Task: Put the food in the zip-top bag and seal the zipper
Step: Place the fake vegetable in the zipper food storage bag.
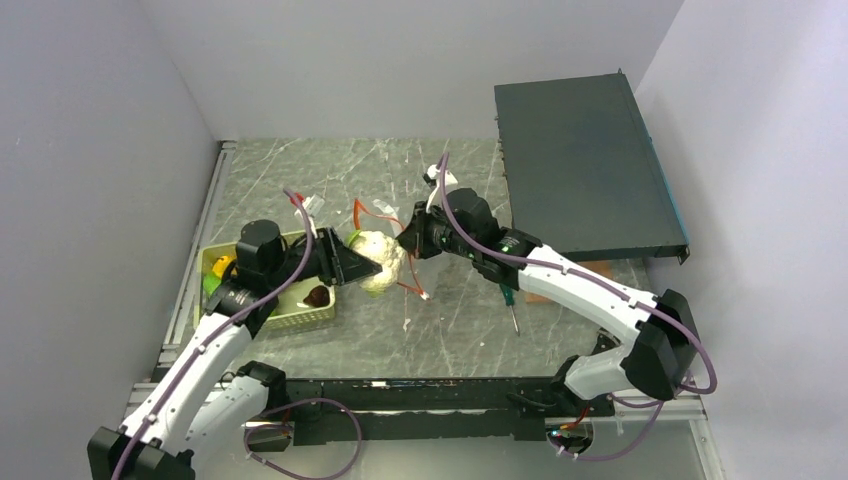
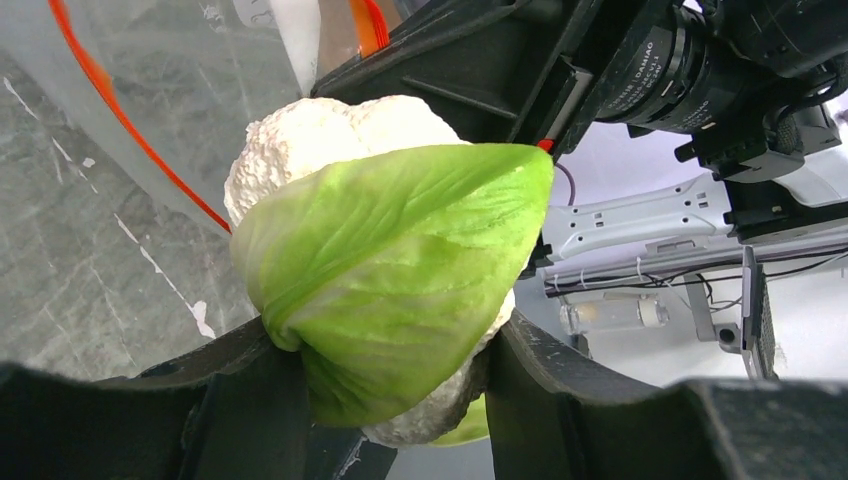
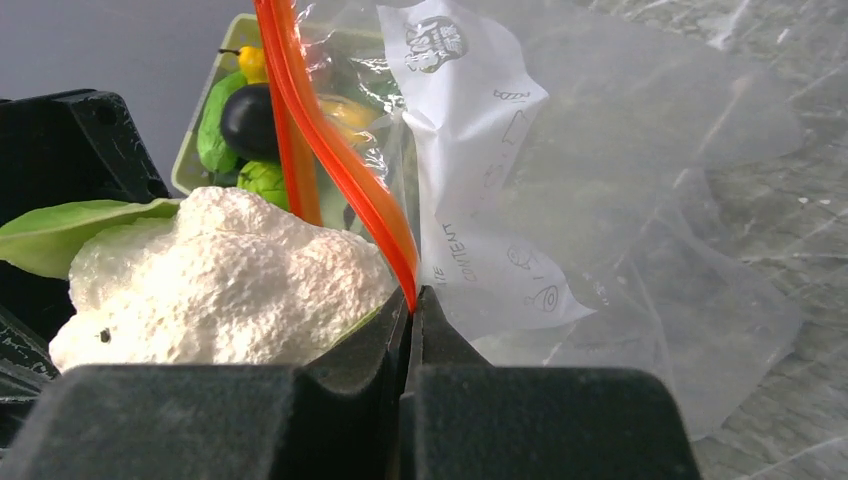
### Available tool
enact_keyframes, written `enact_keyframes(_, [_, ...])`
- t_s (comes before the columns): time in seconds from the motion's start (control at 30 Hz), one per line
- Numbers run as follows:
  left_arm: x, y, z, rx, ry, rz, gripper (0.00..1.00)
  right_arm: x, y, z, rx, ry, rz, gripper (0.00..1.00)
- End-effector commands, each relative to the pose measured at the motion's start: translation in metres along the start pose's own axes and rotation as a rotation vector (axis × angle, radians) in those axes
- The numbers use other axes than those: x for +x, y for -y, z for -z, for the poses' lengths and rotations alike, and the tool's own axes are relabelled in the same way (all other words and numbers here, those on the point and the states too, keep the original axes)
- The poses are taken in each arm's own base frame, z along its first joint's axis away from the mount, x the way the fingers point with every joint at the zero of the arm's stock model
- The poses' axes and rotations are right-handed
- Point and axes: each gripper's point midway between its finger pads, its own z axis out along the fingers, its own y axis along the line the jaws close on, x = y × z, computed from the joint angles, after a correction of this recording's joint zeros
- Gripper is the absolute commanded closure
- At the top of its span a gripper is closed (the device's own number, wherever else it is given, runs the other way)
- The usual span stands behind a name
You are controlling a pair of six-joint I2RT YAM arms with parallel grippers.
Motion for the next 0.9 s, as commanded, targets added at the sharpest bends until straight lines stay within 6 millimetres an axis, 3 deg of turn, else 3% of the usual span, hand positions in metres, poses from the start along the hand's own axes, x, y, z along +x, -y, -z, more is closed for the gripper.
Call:
enact_keyframes(0.0, [-0.017,0.001,-0.01,0.011,0.013,-0.037,1.0,-0.017,-0.029,0.011,-0.126,0.051,-0.01,1.0])
enact_keyframes(0.1, [-0.014,-0.023,-0.015,-0.112,-0.019,0.034,1.0,-0.019,-0.031,0.015,-0.148,0.079,0.002,1.0])
enact_keyframes(0.3, [-0.012,-0.045,-0.013,-0.231,-0.004,0.097,1.0,-0.023,-0.038,0.018,-0.188,0.108,-0.001,1.0])
enact_keyframes(0.47, [-0.016,-0.045,-0.013,-0.226,0.021,0.084,1.0,-0.026,-0.045,0.019,-0.223,0.103,-0.02,1.0])
enact_keyframes(0.6, [-0.014,-0.032,-0.022,-0.127,-0.012,0.089,1.0,-0.028,-0.053,0.016,-0.272,0.098,-0.052,1.0])
enact_keyframes(0.87, [-0.008,-0.04,-0.026,-0.214,-0.079,0.01,1.0,-0.012,-0.067,0.002,-0.373,0.026,-0.093,1.0])
